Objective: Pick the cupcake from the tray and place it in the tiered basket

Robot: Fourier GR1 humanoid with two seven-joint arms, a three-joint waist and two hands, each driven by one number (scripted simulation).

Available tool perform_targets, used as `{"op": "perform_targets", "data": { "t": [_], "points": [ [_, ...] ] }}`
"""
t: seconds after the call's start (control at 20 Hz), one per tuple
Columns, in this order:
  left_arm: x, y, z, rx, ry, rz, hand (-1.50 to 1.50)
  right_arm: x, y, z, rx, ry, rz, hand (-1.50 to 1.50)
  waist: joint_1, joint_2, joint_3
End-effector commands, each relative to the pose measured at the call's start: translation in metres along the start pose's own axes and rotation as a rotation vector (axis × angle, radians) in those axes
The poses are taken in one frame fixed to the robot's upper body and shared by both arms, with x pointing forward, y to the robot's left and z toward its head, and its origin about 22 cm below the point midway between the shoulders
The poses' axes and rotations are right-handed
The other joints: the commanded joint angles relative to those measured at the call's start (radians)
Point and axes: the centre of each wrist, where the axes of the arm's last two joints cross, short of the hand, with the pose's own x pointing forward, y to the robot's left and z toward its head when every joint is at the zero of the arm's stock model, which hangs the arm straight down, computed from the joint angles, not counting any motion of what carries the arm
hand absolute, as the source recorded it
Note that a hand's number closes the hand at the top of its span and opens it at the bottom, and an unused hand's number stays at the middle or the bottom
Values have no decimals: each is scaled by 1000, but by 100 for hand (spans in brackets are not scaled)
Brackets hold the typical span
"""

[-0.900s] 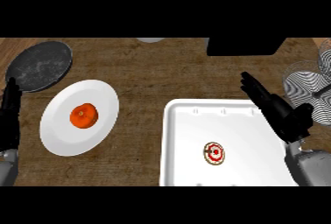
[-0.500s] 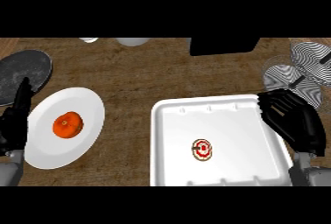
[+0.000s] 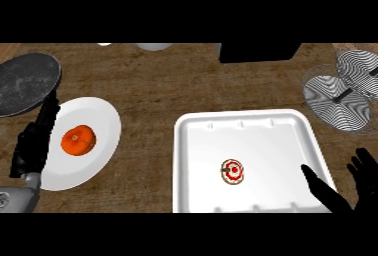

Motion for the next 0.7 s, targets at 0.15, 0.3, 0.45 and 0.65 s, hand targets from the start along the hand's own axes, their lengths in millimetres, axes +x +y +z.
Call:
{"op": "perform_targets", "data": {
  "t": [0.15, 0.3, 0.45, 0.65],
  "points": [
    [17, -10, -2, -53, -39, 16, 0, 19, -31, 46, 195, 92, 347, -150, 58, 11, -7],
    [10, -15, 6, -67, -39, 8, 0, 44, -37, 55, 260, 152, 455, -150, 84, 14, -5],
    [20, -20, -4, -70, -62, 1, 0, 79, -35, 58, 305, 164, 548, -150, 90, 21, -5],
    [24, -25, -7, -93, -55, -4, 0, 116, -17, 61, 256, 243, 541, -150, 98, 22, -1]
  ]
}}
